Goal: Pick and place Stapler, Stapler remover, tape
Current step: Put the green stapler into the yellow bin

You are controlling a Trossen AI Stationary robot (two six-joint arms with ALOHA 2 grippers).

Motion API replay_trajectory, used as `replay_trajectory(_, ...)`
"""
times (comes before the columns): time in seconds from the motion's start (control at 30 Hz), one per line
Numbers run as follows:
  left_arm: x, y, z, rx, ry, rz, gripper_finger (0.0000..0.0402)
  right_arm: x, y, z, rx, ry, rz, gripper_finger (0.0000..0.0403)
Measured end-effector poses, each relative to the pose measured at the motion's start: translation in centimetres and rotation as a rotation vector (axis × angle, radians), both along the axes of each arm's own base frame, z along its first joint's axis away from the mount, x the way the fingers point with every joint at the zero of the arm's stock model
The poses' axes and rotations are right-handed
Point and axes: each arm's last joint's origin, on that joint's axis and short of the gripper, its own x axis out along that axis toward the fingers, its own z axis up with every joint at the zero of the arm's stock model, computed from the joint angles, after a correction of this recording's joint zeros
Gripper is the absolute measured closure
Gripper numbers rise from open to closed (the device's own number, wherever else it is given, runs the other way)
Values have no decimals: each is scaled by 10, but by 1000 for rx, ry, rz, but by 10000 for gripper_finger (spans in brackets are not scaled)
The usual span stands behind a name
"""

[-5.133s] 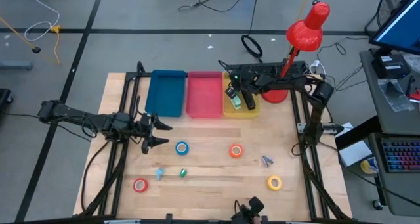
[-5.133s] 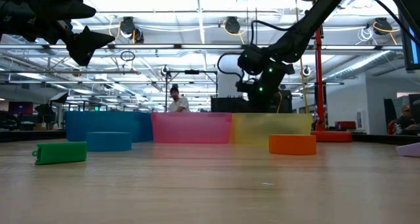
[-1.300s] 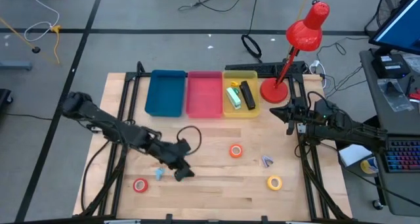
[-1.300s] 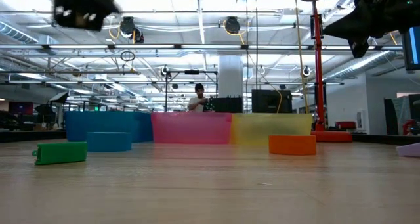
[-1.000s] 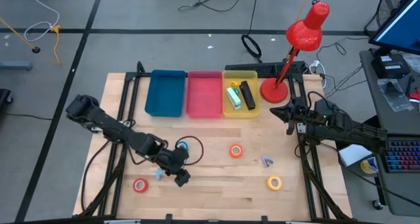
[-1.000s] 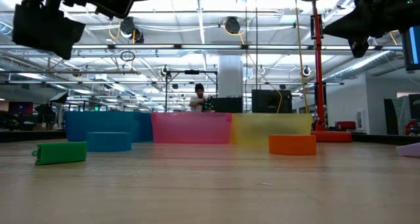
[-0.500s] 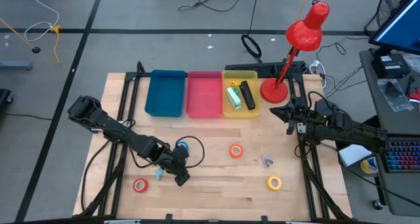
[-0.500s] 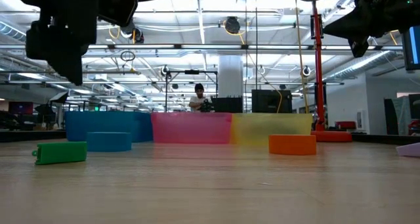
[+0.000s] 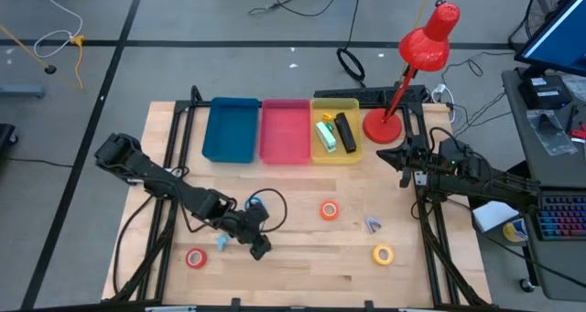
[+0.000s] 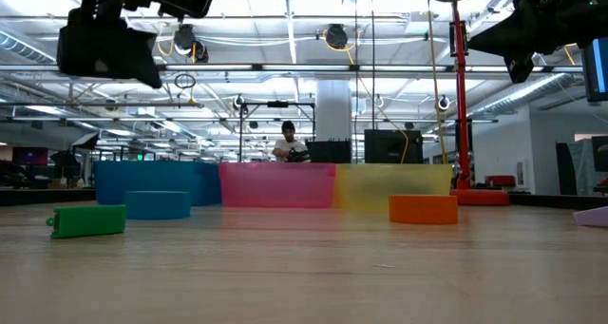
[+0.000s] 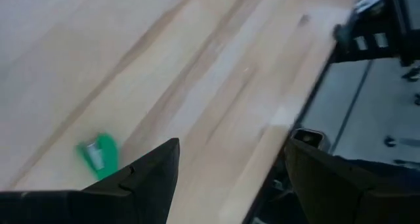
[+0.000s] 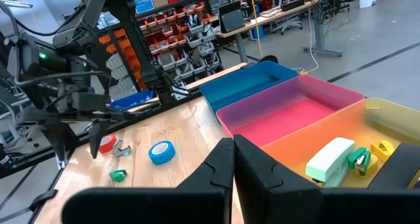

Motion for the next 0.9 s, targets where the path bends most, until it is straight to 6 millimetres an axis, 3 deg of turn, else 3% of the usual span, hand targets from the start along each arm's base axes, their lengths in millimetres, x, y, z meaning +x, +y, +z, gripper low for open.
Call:
replay_trajectory(0.13, -1, -1, -1, 16, 8, -17, 128, 0, 0, 0, 0, 0, 0, 401)
replay_trajectory(0.43, -22, 8, -15, 22, 305, 177, 128, 0, 0, 0, 0, 1, 0, 400)
replay_trajectory(0.57, -18, 7, -21, 29, 307, 195, 128, 0, 0, 0, 0, 1, -1, 399)
replay_trajectory(0.9, -7, -1, -60, 41, 438, 169, 128, 0, 0, 0, 0, 2, -2, 399)
